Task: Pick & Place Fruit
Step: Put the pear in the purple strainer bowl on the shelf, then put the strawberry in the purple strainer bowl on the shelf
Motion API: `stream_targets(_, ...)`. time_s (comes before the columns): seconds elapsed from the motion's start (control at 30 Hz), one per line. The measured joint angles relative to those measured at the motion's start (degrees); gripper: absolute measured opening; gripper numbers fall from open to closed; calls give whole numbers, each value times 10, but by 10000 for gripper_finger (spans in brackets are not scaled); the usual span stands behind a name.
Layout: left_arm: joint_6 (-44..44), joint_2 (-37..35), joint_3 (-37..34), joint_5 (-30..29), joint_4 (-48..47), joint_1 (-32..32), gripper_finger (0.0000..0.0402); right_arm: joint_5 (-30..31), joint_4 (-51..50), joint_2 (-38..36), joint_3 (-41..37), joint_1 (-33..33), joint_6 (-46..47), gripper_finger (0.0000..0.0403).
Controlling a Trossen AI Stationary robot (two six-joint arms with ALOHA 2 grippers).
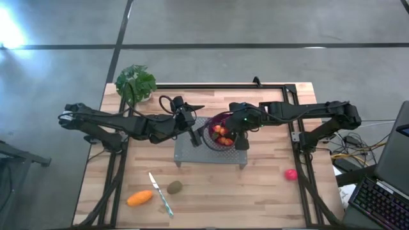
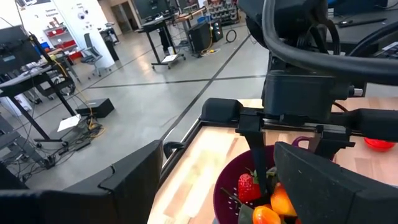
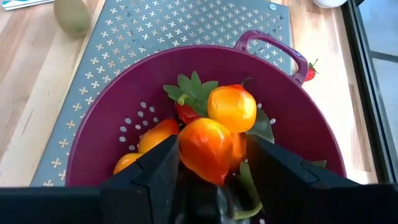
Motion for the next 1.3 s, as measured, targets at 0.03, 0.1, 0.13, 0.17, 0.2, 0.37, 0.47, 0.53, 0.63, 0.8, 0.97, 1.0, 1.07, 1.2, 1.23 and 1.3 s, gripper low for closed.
stream_targets(0.03, 0, 0, 0, 0, -1, 0, 310, 0, -6, -2, 4, 0, -1, 192)
stream_targets(0.1, 0, 0, 0, 0, -3, 0, 310, 0, -16, -8, 16, 0, -1, 200)
stream_targets(0.13, 0, 0, 0, 0, -4, 0, 310, 0, -19, -13, 22, 0, -1, 204)
stream_targets(0.17, 0, 0, 0, 0, -4, 0, 310, 0, -23, -21, 29, 0, 0, 207)
stream_targets(0.2, 0, 0, 0, 0, -5, 0, 310, 1, -27, -29, 34, 0, 1, 210)
stream_targets(0.37, -7, 0, 0, 0, -22, 0, 310, 3, -34, -79, 50, 0, 2, 214)
stream_targets(0.47, -24, -1, 0, 1, -35, 0, 310, 7, -41, -116, 54, 0, 2, 208)
stream_targets(0.53, -39, -5, 0, 1, -53, 0, 310, 7, -43, -140, 53, 0, 4, 202)
stream_targets(0.63, -63, -13, 0, 1, -75, 3, 310, 9, -57, -173, 51, -2, 4, 192)
stream_targets(0.8, -74, -26, 0, -27, -97, 14, 309, 77, -72, -224, 51, -2, 4, 179)
stream_targets(0.97, -110, -33, 0, -36, -111, 57, 309, 129, -73, -263, 50, -2, 4, 171)
stream_targets(1.0, -122, -34, 1, -37, -119, 72, 309, 136, -73, -270, 50, -2, 4, 171)
stream_targets(1.07, -147, -35, 8, -39, -150, 107, 309, 151, -73, -281, 50, -2, 4, 174)
stream_targets(1.2, -266, -31, 54, 15, -284, 204, 309, 159, -72, -298, 50, -5, 7, 186)
stream_targets(1.23, -294, -29, 66, 40, -315, 231, 309, 159, -72, -300, 50, -8, 13, 189)
stream_targets(1.3, -328, -21, 87, 83, -365, 281, 309, 159, -72, -302, 50, -12, 22, 195)
